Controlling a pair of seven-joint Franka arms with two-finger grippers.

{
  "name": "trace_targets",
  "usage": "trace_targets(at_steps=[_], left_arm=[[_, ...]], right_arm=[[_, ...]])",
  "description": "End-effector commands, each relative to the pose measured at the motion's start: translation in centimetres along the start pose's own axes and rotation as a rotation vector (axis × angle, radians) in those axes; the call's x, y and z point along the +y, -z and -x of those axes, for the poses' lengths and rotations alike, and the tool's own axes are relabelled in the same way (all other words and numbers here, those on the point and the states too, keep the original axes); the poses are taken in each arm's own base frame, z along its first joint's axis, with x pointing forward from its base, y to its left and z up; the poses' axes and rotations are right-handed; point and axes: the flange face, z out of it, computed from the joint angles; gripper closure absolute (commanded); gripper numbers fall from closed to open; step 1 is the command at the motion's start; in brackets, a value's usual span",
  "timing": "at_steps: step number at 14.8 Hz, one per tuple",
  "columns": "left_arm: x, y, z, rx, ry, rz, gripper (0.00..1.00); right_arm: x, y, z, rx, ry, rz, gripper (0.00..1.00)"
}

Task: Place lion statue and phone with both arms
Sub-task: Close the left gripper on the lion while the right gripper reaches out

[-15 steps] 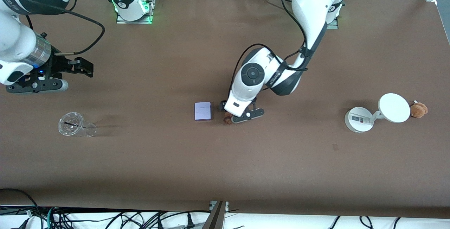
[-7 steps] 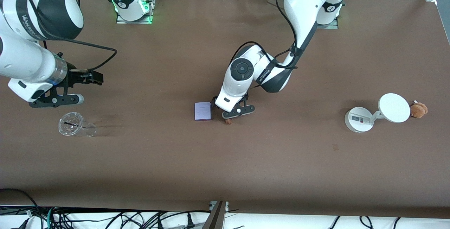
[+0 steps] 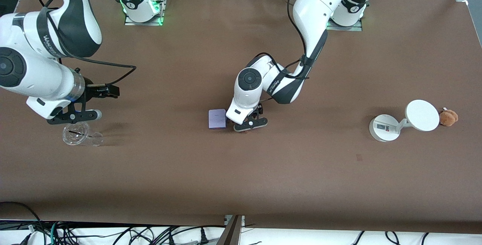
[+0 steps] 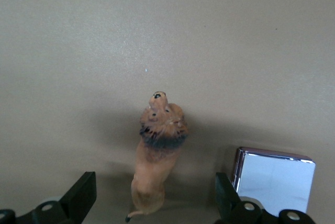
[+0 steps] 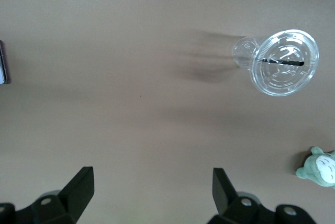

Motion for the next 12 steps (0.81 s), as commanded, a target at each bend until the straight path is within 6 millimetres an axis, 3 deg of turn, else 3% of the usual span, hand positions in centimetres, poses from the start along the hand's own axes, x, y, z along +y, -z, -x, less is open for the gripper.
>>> trace_targets(at_steps=[1, 5, 7, 10, 12], left_arm=[[0.2, -0.8, -0.9, 0.053, -0.018, -0.014, 0.00], [0.7, 0.1, -1.2, 0.067, -0.016, 0.003, 0.15], [0.7, 0.2, -1.2, 0.068, -0.016, 0.005, 0.16], [0.6, 0.0, -1.2, 0.067, -0.020, -0.001, 0.33], [0.5, -0.5, -1.2, 0.065, -0.021, -0.006, 0.33]], right_arm=[[0.0, -0.1, -0.1, 0.005, -0.009, -0.020, 0.00], [-1.1, -1.3, -1.6, 0.035, -0.016, -0.107, 0.00], [-1.8, -1.9, -2.0, 0.033, -0.024, -0.108, 0.00], [-3.8, -2.5, -2.8, 0.058, -0.039, -0.103, 0.00], [-4.7, -2.9, -3.2, 0.068, -0.051, -0.103, 0.00]])
